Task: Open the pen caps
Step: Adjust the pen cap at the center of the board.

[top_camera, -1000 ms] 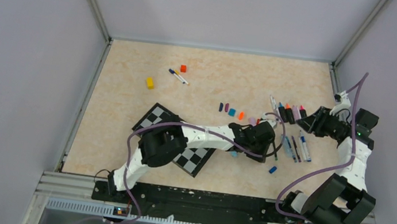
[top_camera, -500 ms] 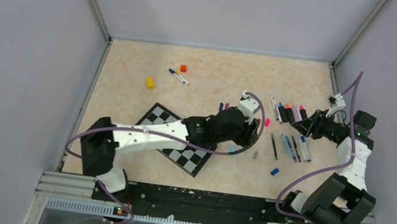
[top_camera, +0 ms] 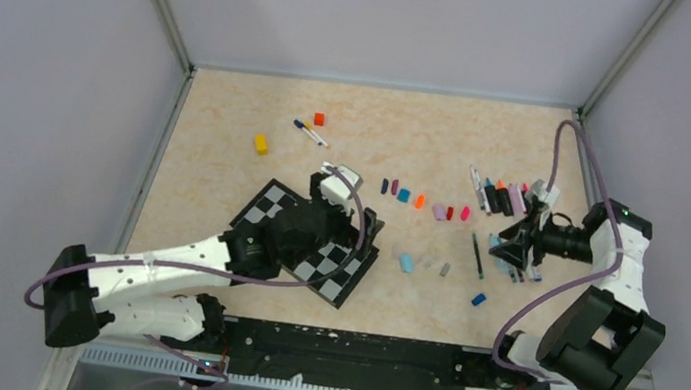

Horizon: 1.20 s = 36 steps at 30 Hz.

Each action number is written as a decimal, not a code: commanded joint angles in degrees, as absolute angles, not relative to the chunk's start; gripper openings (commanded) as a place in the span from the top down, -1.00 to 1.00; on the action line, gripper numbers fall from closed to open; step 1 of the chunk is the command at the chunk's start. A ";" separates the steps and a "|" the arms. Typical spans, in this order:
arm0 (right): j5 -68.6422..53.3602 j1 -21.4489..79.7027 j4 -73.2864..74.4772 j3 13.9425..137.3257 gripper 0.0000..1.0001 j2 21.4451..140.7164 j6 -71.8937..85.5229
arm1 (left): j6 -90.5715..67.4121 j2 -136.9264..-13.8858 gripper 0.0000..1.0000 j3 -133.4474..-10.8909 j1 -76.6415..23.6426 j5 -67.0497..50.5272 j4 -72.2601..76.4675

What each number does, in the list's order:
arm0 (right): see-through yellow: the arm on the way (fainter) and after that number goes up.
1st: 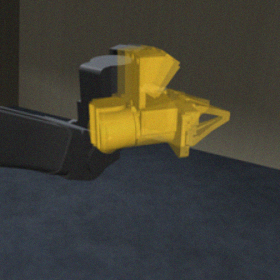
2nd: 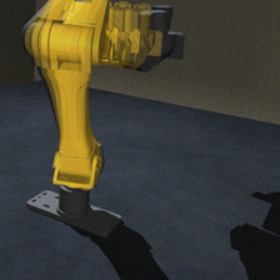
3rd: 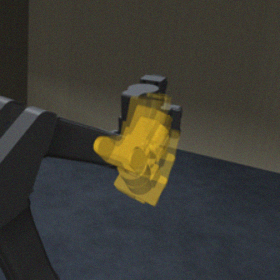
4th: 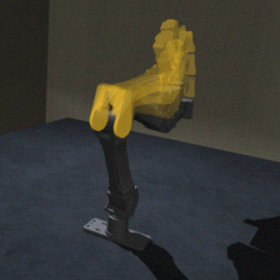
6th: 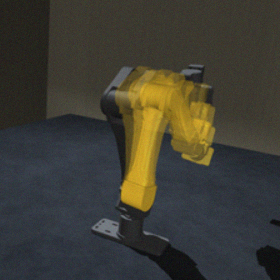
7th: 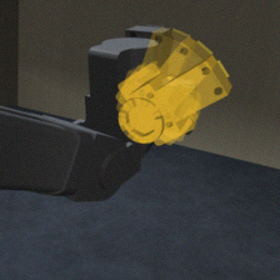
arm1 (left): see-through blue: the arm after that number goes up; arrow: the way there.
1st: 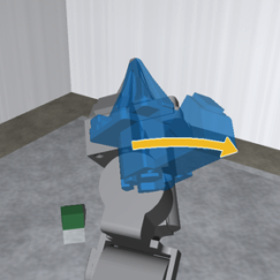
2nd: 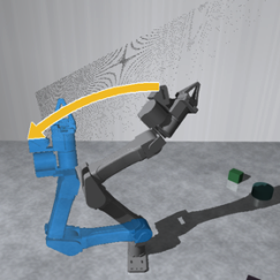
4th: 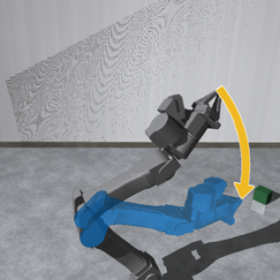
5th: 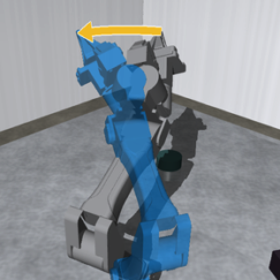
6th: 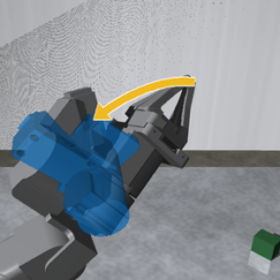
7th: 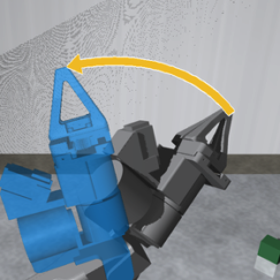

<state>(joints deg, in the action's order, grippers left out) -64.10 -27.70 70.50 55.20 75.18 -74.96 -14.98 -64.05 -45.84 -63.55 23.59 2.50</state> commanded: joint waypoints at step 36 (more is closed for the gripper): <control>-21.09 5.84 64.60 39.46 0.36 76.44 -115.32 | -20.45 -49.24 -0.97 -32.83 -54.25 23.65 5.27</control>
